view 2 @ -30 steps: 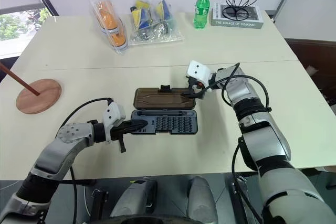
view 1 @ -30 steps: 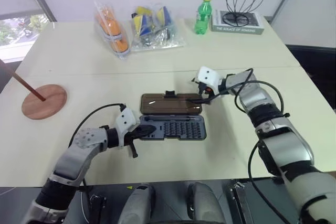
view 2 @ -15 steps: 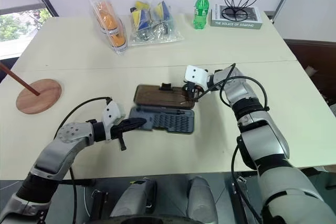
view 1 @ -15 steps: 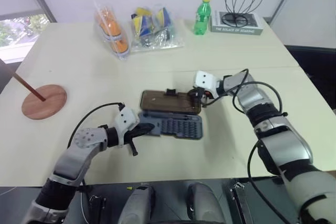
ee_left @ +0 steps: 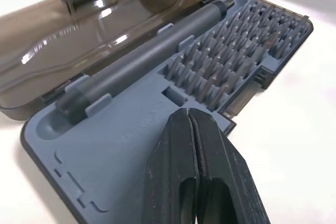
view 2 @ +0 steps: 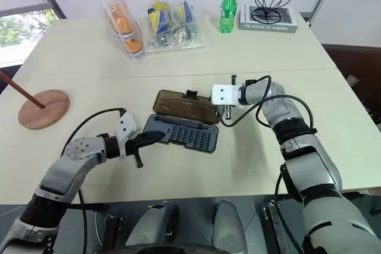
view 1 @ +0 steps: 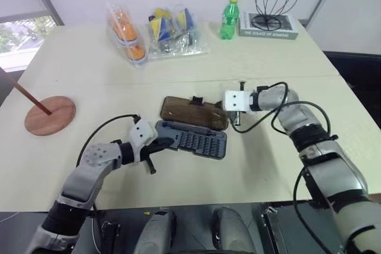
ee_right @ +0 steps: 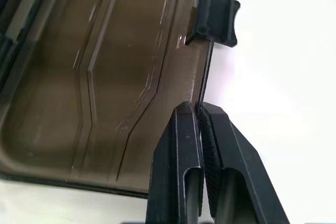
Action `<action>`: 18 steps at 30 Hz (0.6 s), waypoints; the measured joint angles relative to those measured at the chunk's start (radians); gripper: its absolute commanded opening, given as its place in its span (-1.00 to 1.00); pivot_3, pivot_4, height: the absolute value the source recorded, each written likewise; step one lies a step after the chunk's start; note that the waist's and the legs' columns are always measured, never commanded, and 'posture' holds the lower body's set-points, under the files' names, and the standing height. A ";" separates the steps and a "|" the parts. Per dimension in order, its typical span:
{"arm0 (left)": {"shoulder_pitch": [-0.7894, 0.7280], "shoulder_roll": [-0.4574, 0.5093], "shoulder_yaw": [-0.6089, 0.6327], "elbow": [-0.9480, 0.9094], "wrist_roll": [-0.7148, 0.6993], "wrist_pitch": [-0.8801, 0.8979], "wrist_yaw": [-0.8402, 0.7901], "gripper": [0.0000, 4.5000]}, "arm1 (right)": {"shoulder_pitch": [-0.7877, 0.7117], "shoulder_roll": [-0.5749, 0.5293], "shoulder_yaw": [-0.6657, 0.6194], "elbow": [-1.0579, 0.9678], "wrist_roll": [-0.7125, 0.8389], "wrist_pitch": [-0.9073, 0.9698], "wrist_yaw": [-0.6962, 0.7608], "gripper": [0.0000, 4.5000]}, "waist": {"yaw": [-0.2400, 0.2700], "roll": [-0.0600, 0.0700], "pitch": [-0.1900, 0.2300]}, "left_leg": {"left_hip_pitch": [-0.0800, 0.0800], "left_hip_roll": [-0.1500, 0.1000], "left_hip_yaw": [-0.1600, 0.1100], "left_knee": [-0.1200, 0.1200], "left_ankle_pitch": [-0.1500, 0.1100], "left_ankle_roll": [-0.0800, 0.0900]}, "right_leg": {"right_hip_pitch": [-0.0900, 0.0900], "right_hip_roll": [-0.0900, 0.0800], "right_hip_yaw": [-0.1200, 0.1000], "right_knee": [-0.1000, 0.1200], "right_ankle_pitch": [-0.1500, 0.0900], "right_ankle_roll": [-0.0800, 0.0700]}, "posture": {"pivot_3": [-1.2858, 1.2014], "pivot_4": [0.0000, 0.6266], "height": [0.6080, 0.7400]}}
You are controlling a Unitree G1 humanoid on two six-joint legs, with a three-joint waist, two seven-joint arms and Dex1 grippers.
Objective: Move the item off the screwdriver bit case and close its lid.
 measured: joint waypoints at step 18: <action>-0.100 -0.024 0.067 0.041 -0.059 0.063 0.008 -1.00 | 0.291 -0.096 -0.091 -0.578 -0.051 -0.030 -0.226 -0.98 | 0.008 -0.001 0.000 | -0.002 0.000 0.000 0.000 0.000 0.000 | -0.001 0.000 0.000 0.000 0.000 0.000 | 0.03 -0.52 1.00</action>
